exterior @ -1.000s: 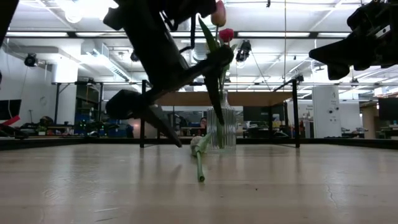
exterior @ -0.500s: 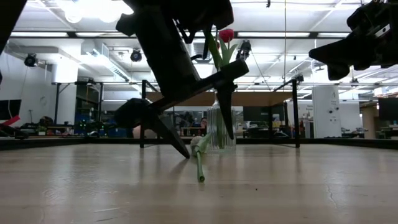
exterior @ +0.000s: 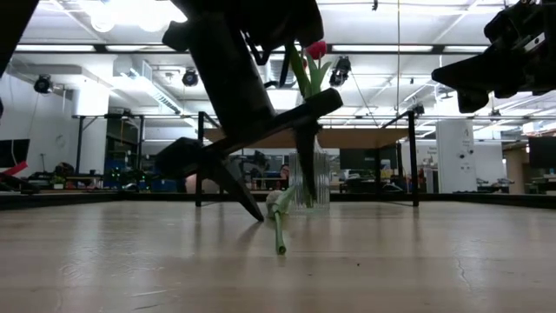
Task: Pick and place flowers into a vace then onto a shelf
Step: Put the black tulip into the bottom transparent vase
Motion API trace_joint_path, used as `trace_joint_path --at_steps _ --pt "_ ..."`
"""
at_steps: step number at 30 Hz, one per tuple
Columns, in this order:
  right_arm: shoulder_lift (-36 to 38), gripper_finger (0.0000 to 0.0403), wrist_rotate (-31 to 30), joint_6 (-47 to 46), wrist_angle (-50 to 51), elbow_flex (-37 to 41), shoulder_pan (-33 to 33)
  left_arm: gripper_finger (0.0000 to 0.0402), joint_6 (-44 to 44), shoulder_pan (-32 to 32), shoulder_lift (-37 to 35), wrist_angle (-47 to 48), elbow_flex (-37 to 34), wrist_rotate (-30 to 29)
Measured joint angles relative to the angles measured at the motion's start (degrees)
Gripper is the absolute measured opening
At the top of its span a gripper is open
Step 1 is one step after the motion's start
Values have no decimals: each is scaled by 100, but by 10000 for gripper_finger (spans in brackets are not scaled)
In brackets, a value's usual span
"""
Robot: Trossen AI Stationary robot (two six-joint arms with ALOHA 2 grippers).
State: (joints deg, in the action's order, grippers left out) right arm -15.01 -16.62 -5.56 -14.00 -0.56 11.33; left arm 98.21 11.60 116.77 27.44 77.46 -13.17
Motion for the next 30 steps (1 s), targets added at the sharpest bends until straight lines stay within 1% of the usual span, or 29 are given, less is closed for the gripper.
trace_joint_path --at_steps 7,11,14,17,21,26,28,30 --pt "-1 9 0 0 2 0 0 167 -22 0 0 102 -58 3" --pt "-1 9 0 0 4 0 0 105 -394 -4 0 157 -63 147" --pt "-1 9 0 0 4 0 0 67 -646 -11 0 207 -65 221" --pt "-1 9 0 0 4 0 0 36 -708 -11 -1 226 -69 227" --pt "-1 8 0 0 4 0 0 8 -746 -11 -2 223 -69 249" --pt "-6 9 0 0 4 0 0 6 -970 -17 -147 217 -73 483" --pt "-6 8 0 0 7 0 0 6 -1159 -16 -223 215 -80 570" --pt "-6 9 0 0 7 0 0 6 -1427 -25 -329 174 -88 783"
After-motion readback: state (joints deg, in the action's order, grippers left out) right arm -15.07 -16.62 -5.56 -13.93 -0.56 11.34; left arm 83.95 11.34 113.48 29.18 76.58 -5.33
